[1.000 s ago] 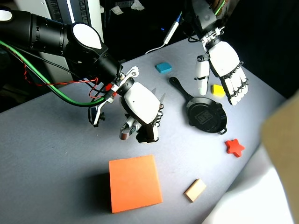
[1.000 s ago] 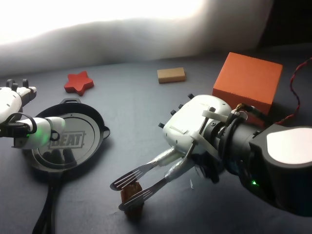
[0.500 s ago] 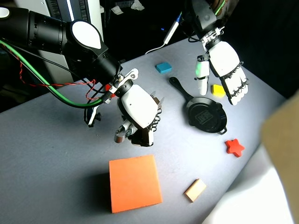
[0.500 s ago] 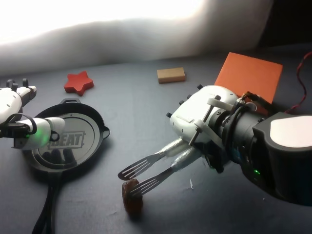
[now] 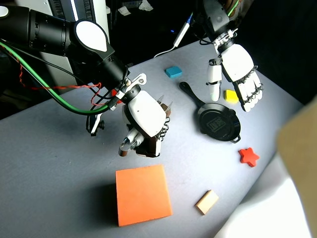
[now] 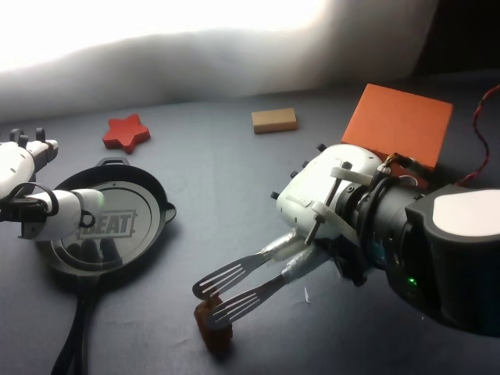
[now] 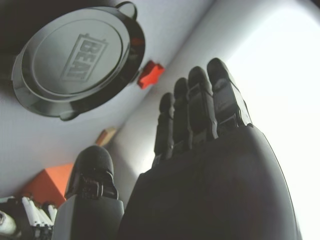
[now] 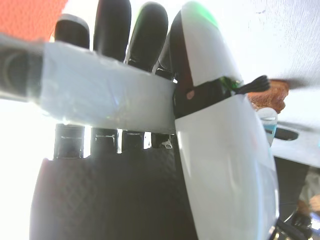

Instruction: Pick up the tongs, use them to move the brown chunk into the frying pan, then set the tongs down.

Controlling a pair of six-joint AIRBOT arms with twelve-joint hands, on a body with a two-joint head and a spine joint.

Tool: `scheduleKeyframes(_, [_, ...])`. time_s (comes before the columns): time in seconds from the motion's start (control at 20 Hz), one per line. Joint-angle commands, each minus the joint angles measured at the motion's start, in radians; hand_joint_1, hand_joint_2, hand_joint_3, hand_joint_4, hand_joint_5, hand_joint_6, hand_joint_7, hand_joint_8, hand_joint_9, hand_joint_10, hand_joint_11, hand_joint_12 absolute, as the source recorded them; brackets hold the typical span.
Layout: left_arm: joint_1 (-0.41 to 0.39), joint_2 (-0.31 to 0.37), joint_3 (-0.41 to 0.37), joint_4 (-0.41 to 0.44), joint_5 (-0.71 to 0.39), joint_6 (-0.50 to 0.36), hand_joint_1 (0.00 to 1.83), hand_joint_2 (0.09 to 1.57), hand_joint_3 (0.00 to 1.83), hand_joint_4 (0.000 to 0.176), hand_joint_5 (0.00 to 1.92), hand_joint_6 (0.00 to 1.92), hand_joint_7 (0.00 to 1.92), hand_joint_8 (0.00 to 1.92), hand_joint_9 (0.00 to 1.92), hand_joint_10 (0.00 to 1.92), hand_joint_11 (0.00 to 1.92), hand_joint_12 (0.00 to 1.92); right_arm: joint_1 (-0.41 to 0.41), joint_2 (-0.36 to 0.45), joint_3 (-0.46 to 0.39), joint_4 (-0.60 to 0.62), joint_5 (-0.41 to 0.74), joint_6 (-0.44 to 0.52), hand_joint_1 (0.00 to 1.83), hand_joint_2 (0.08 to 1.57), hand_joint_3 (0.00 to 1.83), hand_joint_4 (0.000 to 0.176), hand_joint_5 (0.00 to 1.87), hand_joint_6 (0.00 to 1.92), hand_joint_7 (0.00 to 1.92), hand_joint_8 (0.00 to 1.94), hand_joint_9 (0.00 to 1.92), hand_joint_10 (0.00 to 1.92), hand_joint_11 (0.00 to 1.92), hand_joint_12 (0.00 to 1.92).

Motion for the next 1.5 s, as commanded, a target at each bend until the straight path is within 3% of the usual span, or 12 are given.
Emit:
scheduleKeyframes(0.0, [-0.005, 0.010, 0.002, 0.063, -0.064, 0.000, 0.00, 1.28, 0.00, 0.024, 0.13, 0.01, 0.15, 0.00, 0.12, 0.00, 0.00, 0.22, 0.010, 0.004, -0.005, -0.063, -0.003, -0.013, 1.23, 1.10, 0.00, 0.000, 0.93, 1.07, 1.11, 0.85, 1.09, 0.85, 0.69, 1.56])
scheduleKeyframes(0.2, [-0.005, 0.010, 0.001, 0.063, -0.064, 0.000, 0.00, 1.27, 0.00, 0.025, 0.13, 0.00, 0.15, 0.00, 0.12, 0.01, 0.00, 0.23, 0.027, 0.010, -0.005, -0.069, 0.013, 0.031, 1.23, 1.11, 0.00, 0.000, 0.90, 1.08, 1.11, 0.87, 1.09, 0.84, 0.71, 1.53])
scheduleKeyframes(0.25, [-0.005, 0.010, 0.001, 0.063, -0.064, 0.000, 0.00, 1.28, 0.00, 0.024, 0.12, 0.00, 0.14, 0.00, 0.11, 0.00, 0.00, 0.16, 0.035, 0.012, -0.005, -0.093, 0.018, 0.041, 1.15, 1.14, 0.00, 0.000, 0.91, 1.11, 1.14, 0.67, 1.09, 0.84, 0.72, 1.52])
scheduleKeyframes(0.3, [-0.005, 0.010, 0.000, 0.063, -0.064, 0.000, 0.00, 1.29, 0.00, 0.027, 0.12, 0.00, 0.14, 0.00, 0.11, 0.00, 0.00, 0.15, 0.039, 0.012, -0.005, -0.109, 0.020, 0.043, 1.22, 1.10, 0.00, 0.000, 0.93, 1.01, 1.16, 0.77, 1.11, 0.82, 0.76, 1.49])
scheduleKeyframes(0.35, [-0.005, 0.010, -0.001, 0.062, -0.064, 0.000, 0.00, 1.29, 0.00, 0.024, 0.11, 0.00, 0.13, 0.00, 0.10, 0.00, 0.00, 0.14, 0.042, 0.013, -0.005, -0.129, 0.020, 0.043, 1.16, 1.13, 0.00, 0.000, 0.94, 1.04, 1.17, 0.59, 1.11, 0.79, 0.75, 1.48])
scheduleKeyframes(0.4, [-0.005, 0.010, -0.001, 0.062, -0.064, 0.000, 0.00, 1.29, 0.00, 0.025, 0.14, 0.01, 0.15, 0.00, 0.12, 0.01, 0.00, 0.20, 0.043, 0.014, -0.005, -0.143, 0.020, 0.044, 1.21, 1.11, 0.00, 0.000, 0.92, 1.04, 1.13, 0.80, 1.08, 0.80, 0.72, 1.51])
scheduleKeyframes(0.55, [-0.006, 0.010, -0.003, 0.062, -0.064, 0.000, 0.00, 1.28, 0.00, 0.029, 0.11, 0.00, 0.14, 0.00, 0.11, 0.00, 0.00, 0.16, 0.039, 0.015, -0.005, -0.188, 0.019, 0.052, 1.23, 1.10, 0.00, 0.000, 0.91, 1.04, 1.13, 0.85, 1.09, 0.79, 0.72, 1.51])
scheduleKeyframes(0.65, [-0.008, 0.010, -0.003, 0.062, -0.064, 0.000, 0.00, 1.28, 0.00, 0.029, 0.10, 0.00, 0.14, 0.00, 0.11, 0.00, 0.00, 0.16, 0.038, 0.015, -0.005, -0.190, 0.019, 0.043, 1.14, 1.15, 0.00, 0.000, 0.92, 1.09, 1.19, 0.48, 1.09, 0.78, 0.73, 1.51])
scheduleKeyframes(0.8, [-0.009, 0.010, -0.003, 0.062, -0.064, 0.000, 0.00, 1.29, 0.00, 0.026, 0.12, 0.01, 0.15, 0.00, 0.13, 0.01, 0.00, 0.27, 0.042, 0.017, -0.006, -0.190, 0.020, 0.022, 1.14, 1.14, 0.00, 0.000, 0.94, 1.06, 1.28, 0.27, 1.11, 0.73, 0.74, 1.49])
scheduleKeyframes(0.95, [-0.006, 0.010, -0.003, 0.062, -0.064, 0.000, 0.00, 1.29, 0.00, 0.024, 0.13, 0.00, 0.14, 0.00, 0.11, 0.00, 0.00, 0.19, 0.051, 0.029, -0.018, -0.190, 0.043, 0.021, 1.13, 1.15, 0.00, 0.000, 0.92, 1.08, 1.28, 0.20, 1.09, 0.69, 0.71, 1.48])
scheduleKeyframes(1.25, [-0.003, 0.010, -0.003, 0.062, -0.064, 0.000, 0.00, 1.28, 0.00, 0.027, 0.12, 0.00, 0.16, 0.00, 0.14, 0.00, 0.00, 0.24, 0.079, 0.072, -0.072, -0.190, 0.061, -0.030, 1.13, 1.16, 0.00, 0.000, 0.90, 1.11, 1.29, 0.11, 1.08, 0.63, 0.68, 1.45])
scheduleKeyframes(1.45, [0.000, 0.010, -0.002, 0.062, -0.064, 0.000, 0.00, 1.28, 0.00, 0.024, 0.14, 0.01, 0.18, 0.00, 0.16, 0.01, 0.00, 0.31, 0.093, 0.108, -0.105, -0.001, 0.049, -0.097, 1.12, 1.16, 0.00, 0.000, 0.89, 1.13, 1.29, 0.08, 1.05, 0.73, 0.68, 1.48])
